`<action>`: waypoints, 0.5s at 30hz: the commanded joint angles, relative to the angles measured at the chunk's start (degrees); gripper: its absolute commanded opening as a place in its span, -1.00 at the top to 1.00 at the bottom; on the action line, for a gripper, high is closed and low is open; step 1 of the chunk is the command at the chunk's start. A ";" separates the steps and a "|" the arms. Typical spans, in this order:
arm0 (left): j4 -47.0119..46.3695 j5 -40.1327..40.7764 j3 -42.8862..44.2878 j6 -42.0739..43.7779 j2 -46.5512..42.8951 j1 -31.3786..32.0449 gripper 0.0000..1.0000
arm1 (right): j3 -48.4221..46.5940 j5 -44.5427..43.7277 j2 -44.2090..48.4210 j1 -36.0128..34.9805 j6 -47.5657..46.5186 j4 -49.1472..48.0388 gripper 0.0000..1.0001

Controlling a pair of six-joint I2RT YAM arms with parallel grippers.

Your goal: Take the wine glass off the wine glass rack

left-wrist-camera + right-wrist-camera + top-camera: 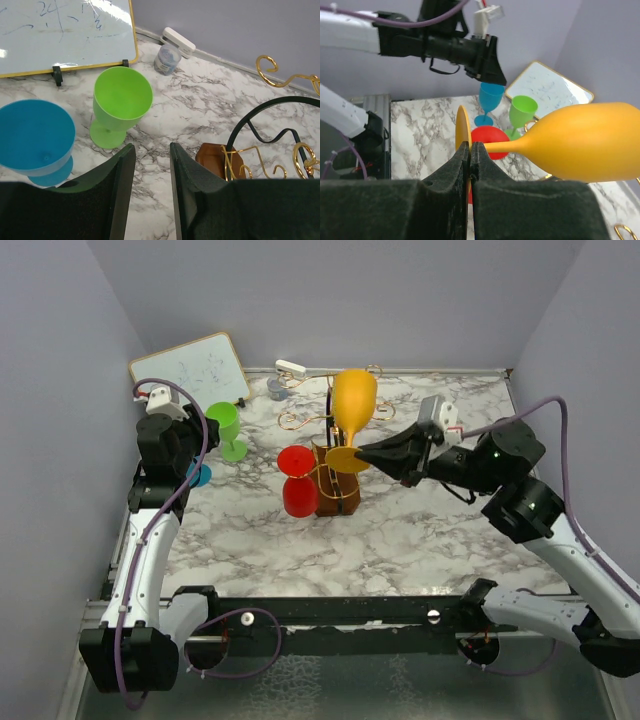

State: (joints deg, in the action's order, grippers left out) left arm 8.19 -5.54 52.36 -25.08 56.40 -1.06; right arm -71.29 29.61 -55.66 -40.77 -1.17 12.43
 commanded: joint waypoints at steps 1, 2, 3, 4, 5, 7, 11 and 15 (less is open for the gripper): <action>-0.93 -2.68 1.09 -0.95 0.12 -0.33 0.25 | -0.26 -7.99 -0.05 -10.87 -19.20 2.72 0.98; -0.12 -3.35 1.46 -1.32 0.01 -0.34 0.24 | 0.67 -10.25 0.18 -14.16 -22.78 2.77 0.98; 1.06 -4.52 2.09 -1.63 -0.25 -0.30 0.23 | 1.68 -12.96 0.42 -17.45 -26.06 2.86 0.98; 2.18 -5.74 2.77 -1.82 -0.37 -0.31 0.22 | 2.74 -15.37 0.53 -21.05 -29.79 3.14 0.98; 3.39 -6.97 3.67 -2.14 -0.78 -0.28 0.21 | 4.11 -18.28 0.62 -24.29 -33.17 2.92 0.98; 6.33 -9.09 5.79 -2.34 -1.99 -0.27 0.18 | 6.65 -24.62 0.21 -30.59 -39.10 2.63 0.98; 12.71 -12.88 10.10 -2.80 -5.19 -0.34 0.04 | 12.98 -37.57 -0.49 -40.98 -50.48 3.59 0.98; 17.71 -18.03 12.61 -4.55 -8.54 -0.33 0.00 | 19.69 -47.87 -0.83 -48.03 -57.86 2.21 0.98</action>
State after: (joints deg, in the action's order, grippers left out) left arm 19.70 -16.08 61.76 -27.64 51.88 -1.06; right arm -56.64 -1.78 -56.27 -83.22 -45.65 15.09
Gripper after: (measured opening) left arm 0.493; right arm 0.018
